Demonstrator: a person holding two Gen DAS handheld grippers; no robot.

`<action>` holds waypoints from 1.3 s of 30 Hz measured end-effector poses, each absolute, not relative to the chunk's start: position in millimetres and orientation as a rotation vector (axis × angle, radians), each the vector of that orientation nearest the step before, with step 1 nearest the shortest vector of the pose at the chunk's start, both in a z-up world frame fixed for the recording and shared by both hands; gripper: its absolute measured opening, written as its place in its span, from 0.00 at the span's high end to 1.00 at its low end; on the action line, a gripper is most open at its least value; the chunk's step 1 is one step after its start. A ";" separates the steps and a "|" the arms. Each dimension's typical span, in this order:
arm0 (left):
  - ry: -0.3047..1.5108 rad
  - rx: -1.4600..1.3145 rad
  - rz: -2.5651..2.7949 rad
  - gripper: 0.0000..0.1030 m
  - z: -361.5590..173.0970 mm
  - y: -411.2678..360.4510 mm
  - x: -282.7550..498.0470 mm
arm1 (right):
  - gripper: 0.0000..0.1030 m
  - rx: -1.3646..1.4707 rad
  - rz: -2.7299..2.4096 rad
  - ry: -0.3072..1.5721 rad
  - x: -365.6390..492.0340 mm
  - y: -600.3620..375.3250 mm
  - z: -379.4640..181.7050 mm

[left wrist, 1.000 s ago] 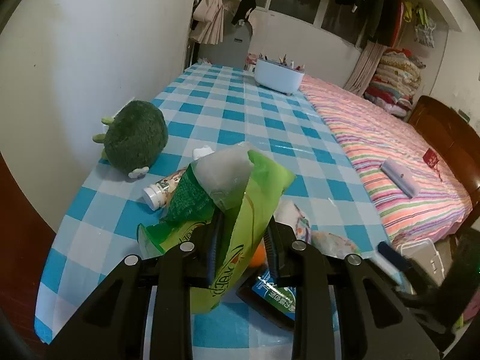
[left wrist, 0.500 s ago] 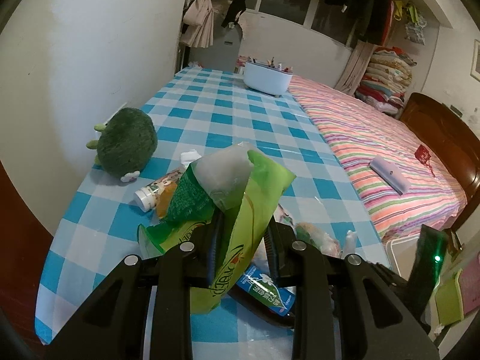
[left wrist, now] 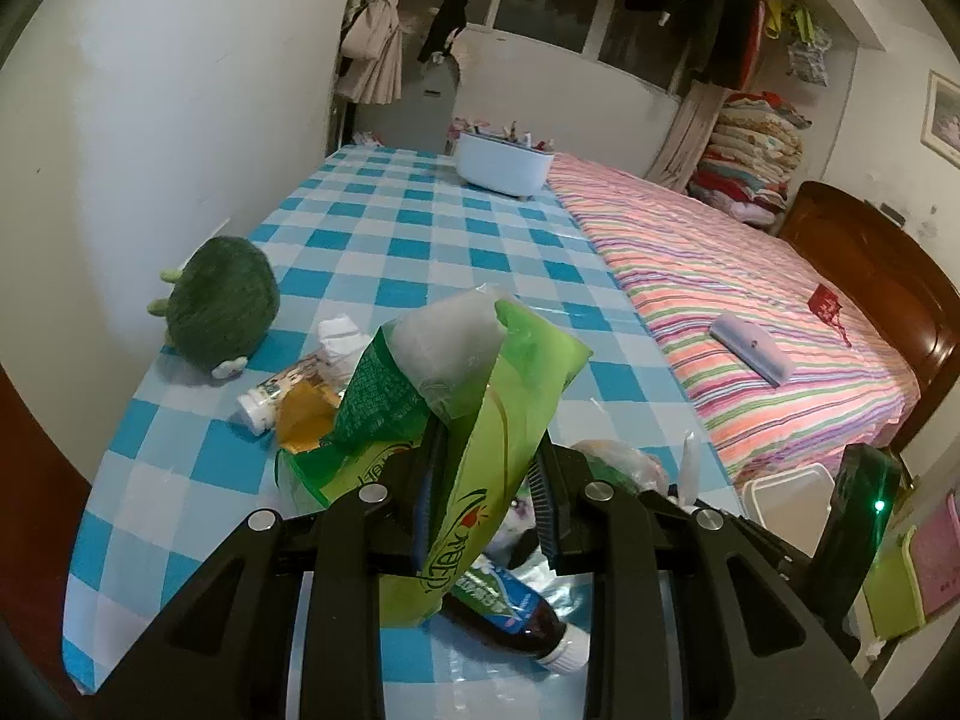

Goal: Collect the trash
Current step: 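Grasp the clear plastic bag of scraps with the right tool, then carry the plastic bag and green snack bag to the bin and release both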

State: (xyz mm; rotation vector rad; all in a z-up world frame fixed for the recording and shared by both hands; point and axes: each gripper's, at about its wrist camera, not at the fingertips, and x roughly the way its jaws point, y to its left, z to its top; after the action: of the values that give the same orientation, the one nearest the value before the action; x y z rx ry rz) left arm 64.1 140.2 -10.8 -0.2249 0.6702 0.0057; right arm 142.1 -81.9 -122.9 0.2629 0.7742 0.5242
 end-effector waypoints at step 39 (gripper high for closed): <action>0.661 -0.063 -0.303 0.75 6.1 -28.5 75.9 | 0.67 0.384 0.214 0.582 100.1 -246.1 -89.8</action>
State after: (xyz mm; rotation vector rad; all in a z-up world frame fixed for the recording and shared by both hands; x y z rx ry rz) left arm 75.9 -28.5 6.1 -0.0629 0.6611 -0.3028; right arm 100.1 -246.1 -89.8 0.3837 0.5821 0.2139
